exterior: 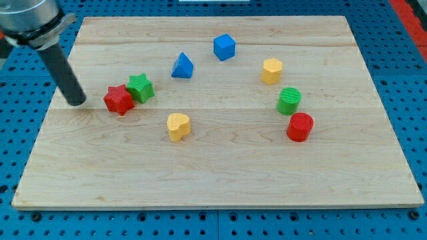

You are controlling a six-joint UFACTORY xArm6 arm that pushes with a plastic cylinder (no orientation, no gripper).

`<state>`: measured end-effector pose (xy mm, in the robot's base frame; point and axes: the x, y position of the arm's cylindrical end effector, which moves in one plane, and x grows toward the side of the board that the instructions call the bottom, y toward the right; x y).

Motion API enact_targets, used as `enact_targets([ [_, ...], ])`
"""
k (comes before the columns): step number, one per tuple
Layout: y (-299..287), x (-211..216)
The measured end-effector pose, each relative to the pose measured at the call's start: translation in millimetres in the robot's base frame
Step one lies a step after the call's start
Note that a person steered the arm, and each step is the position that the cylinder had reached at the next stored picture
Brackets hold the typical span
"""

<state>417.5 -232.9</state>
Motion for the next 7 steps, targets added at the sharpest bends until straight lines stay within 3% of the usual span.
enact_targets([
  [4, 50.2, 3.5],
  [7, 50.2, 62.1],
])
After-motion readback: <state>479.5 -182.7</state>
